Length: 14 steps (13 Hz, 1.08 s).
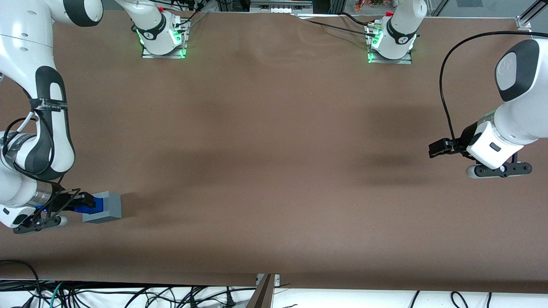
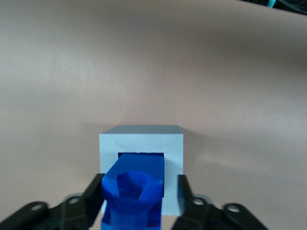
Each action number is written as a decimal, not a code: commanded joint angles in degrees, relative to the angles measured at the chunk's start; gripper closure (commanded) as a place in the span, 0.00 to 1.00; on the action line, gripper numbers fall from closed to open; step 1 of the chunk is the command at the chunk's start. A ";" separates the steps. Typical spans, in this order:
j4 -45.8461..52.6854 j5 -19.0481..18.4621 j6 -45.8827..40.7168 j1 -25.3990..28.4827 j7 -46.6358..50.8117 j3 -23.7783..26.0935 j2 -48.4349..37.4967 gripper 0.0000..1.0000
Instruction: Insert blue part into gray base with right arm
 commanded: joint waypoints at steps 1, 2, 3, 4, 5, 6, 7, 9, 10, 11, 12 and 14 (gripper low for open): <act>4.69 -0.84 -0.75 -0.16 -0.35 0.63 0.54 0.00; 5.22 -0.84 -1.80 -0.16 -0.44 0.55 0.10 0.00; 5.66 -0.84 -4.42 0.11 -0.35 0.55 -0.86 0.00; 6.02 -0.76 -7.06 0.37 -0.35 0.55 -2.18 0.00; 6.02 -0.76 -9.96 0.55 0.00 0.55 -4.02 0.00; 5.76 -0.84 -12.42 0.63 0.00 0.55 -6.12 0.00; 5.32 -0.58 -15.67 0.64 0.09 0.55 -7.71 0.00; 5.05 -0.49 -26.37 0.64 0.27 0.55 -11.66 0.00; 4.97 -0.49 -31.29 0.64 0.27 0.55 -13.33 0.00; 5.05 -1.10 -33.34 0.72 0.18 0.55 -14.74 0.00; 4.79 -1.37 -33.80 1.07 0.09 0.37 -16.93 0.00; 0.43 -5.04 -34.07 1.25 -0.69 0.72 -23.33 0.00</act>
